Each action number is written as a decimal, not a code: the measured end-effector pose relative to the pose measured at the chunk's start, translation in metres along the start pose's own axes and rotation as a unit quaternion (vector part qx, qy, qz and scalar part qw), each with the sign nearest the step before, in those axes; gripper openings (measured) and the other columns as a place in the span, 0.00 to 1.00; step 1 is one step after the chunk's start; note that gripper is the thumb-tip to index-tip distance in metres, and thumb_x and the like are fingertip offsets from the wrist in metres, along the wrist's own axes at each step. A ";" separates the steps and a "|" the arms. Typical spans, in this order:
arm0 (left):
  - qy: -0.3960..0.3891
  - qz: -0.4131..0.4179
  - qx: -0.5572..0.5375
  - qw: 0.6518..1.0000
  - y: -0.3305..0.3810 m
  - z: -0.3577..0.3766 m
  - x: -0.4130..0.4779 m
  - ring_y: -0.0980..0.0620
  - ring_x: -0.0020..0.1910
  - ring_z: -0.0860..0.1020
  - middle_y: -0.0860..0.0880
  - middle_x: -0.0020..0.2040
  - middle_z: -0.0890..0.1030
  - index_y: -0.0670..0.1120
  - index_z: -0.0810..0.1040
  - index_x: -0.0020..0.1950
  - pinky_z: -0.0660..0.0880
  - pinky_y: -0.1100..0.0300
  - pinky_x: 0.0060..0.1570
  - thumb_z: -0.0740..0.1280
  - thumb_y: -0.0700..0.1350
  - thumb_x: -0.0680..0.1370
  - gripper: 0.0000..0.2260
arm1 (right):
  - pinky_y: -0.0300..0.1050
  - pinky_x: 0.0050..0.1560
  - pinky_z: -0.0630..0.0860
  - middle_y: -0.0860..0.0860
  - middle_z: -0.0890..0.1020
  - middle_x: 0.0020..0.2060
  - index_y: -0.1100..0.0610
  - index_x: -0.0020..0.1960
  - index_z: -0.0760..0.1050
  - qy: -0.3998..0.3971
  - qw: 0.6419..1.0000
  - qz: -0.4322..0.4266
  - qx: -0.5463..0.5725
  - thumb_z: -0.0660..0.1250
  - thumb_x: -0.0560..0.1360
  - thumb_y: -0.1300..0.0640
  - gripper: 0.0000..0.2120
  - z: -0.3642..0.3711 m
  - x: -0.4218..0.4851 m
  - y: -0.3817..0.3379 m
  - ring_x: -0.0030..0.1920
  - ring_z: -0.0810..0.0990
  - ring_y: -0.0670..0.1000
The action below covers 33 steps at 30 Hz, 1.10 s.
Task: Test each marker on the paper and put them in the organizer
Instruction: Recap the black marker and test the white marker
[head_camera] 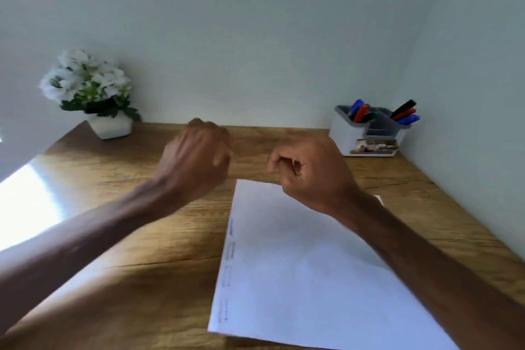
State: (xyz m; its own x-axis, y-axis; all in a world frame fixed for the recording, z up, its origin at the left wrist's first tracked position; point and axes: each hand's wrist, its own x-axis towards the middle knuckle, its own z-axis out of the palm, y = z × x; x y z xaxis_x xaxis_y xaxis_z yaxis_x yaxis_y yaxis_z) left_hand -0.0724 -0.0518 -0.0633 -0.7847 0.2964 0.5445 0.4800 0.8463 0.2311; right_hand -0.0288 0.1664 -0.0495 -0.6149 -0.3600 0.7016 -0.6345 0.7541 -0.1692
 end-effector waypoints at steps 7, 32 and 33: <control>-0.020 -0.134 0.032 0.990 -0.060 -0.008 -0.016 0.40 0.52 0.78 0.45 0.49 0.80 0.45 0.74 0.57 0.73 0.52 0.42 0.73 0.50 0.74 0.17 | 0.42 0.32 0.70 0.44 0.81 0.31 0.53 0.34 0.81 -0.133 0.990 -0.051 0.013 0.62 0.63 0.65 0.11 0.027 -0.010 -0.024 0.31 0.66 0.43; -0.073 -0.137 -0.711 0.686 0.010 -0.012 -0.024 0.41 0.61 0.81 0.36 0.55 0.81 0.39 0.71 0.70 0.80 0.53 0.54 0.64 0.39 0.83 0.15 | 0.55 0.49 0.84 0.44 0.88 0.42 0.46 0.65 0.79 -0.108 0.948 0.195 0.227 0.72 0.76 0.42 0.20 0.018 -0.006 -0.034 0.44 0.86 0.45; -0.069 -0.132 -0.710 0.689 0.011 -0.011 -0.025 0.42 0.61 0.82 0.39 0.54 0.82 0.38 0.70 0.69 0.80 0.52 0.55 0.64 0.39 0.83 0.15 | 0.53 0.49 0.84 0.43 0.87 0.41 0.47 0.65 0.80 -0.106 0.949 0.193 0.226 0.73 0.76 0.43 0.19 0.018 -0.005 -0.033 0.43 0.86 0.44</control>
State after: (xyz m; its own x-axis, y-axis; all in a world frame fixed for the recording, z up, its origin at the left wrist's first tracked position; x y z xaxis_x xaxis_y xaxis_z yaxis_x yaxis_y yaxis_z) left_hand -0.0431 -0.0549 -0.0655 -0.9004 0.3382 0.2735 0.1368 -0.3769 0.9161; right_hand -0.0128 0.1335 -0.0596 -0.8922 -0.2437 0.3804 -0.4498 0.5569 -0.6982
